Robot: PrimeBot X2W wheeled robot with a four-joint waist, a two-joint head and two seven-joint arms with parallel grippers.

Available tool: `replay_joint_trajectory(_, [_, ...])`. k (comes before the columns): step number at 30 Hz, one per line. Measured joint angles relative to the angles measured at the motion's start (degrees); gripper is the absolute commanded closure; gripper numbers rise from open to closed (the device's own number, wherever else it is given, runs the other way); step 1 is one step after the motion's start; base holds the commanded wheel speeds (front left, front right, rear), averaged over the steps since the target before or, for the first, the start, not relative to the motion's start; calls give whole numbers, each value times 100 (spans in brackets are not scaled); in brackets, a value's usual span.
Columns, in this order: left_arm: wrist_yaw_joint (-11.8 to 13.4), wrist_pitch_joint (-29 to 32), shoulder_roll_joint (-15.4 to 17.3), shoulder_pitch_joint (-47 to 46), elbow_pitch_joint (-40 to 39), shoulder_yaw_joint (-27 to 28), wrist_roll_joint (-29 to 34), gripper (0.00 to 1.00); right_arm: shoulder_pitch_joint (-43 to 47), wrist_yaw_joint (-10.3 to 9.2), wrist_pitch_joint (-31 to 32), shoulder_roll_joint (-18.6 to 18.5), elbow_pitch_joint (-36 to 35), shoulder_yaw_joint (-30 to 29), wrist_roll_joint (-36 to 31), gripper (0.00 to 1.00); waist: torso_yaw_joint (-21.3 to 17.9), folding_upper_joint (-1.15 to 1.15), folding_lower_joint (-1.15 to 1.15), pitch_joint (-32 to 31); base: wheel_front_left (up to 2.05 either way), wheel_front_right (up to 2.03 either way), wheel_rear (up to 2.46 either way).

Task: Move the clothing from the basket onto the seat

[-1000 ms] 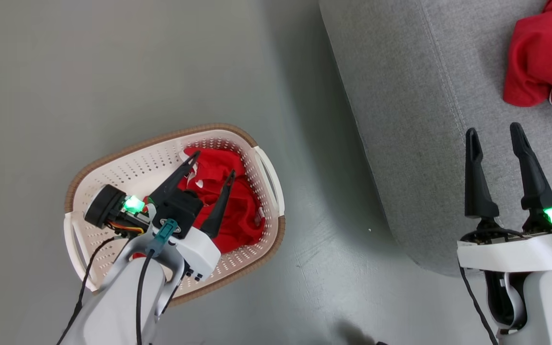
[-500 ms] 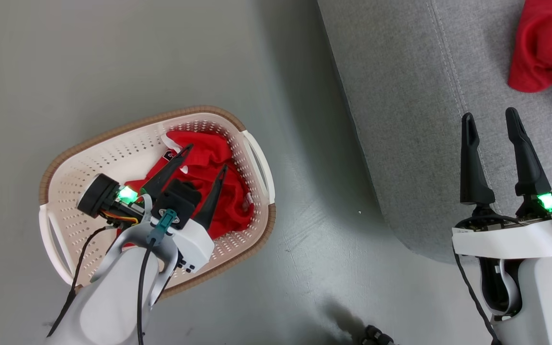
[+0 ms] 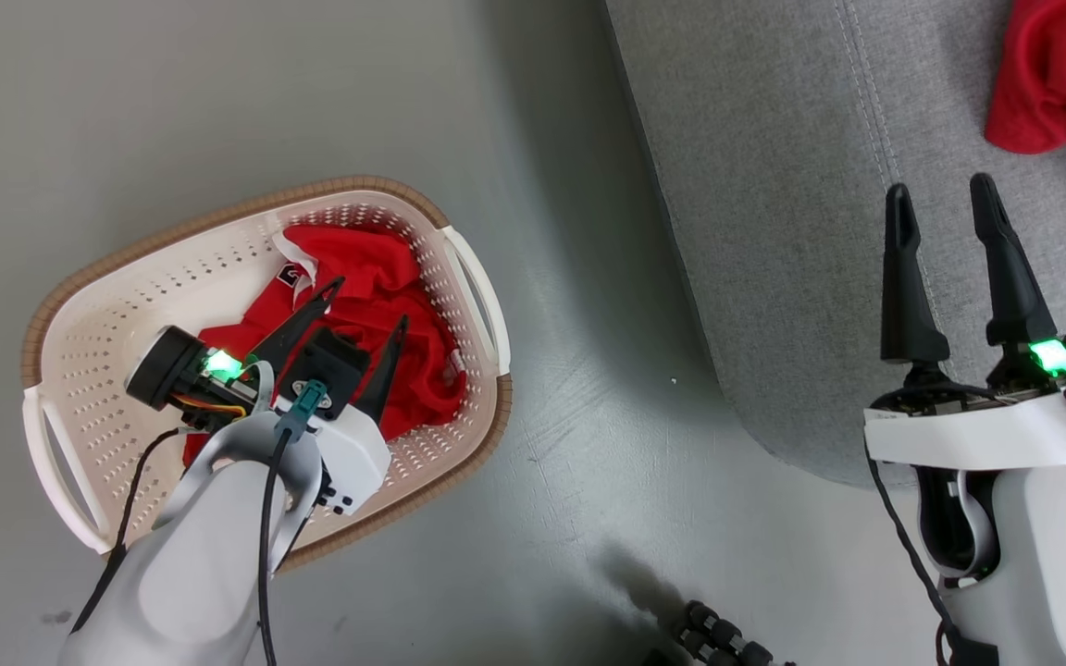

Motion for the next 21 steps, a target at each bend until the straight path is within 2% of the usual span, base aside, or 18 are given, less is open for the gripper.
replay_joint_trajectory(21, [-4,493,73,-435,742,104,-1,0,-364,0,-21,1,45,178,264,0,-331,0,0,350,0,0,0])
